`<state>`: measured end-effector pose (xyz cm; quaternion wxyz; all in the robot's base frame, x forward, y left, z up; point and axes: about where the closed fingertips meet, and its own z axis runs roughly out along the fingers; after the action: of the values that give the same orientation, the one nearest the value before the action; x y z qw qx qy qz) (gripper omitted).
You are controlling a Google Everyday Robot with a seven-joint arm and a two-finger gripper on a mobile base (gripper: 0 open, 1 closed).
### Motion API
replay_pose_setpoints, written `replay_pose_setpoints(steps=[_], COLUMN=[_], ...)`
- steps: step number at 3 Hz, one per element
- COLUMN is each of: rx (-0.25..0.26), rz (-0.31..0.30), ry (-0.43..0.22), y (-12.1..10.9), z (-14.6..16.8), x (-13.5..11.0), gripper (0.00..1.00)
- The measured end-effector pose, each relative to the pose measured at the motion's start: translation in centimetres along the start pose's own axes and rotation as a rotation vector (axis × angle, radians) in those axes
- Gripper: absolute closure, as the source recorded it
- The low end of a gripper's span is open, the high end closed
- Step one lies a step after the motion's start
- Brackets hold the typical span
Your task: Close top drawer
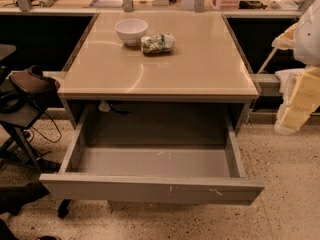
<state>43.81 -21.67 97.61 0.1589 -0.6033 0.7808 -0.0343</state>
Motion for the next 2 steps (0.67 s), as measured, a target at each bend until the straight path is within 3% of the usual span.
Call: replay_pose_setpoints(steps=[1,2], rx=[0.001,-0.028], rz=[0.014,0.069], ry=[-0.007,0.013], y=[0.6,3.3], z=[0.5,2.4], x=[0.5,2.7], gripper=[0.0,0.0])
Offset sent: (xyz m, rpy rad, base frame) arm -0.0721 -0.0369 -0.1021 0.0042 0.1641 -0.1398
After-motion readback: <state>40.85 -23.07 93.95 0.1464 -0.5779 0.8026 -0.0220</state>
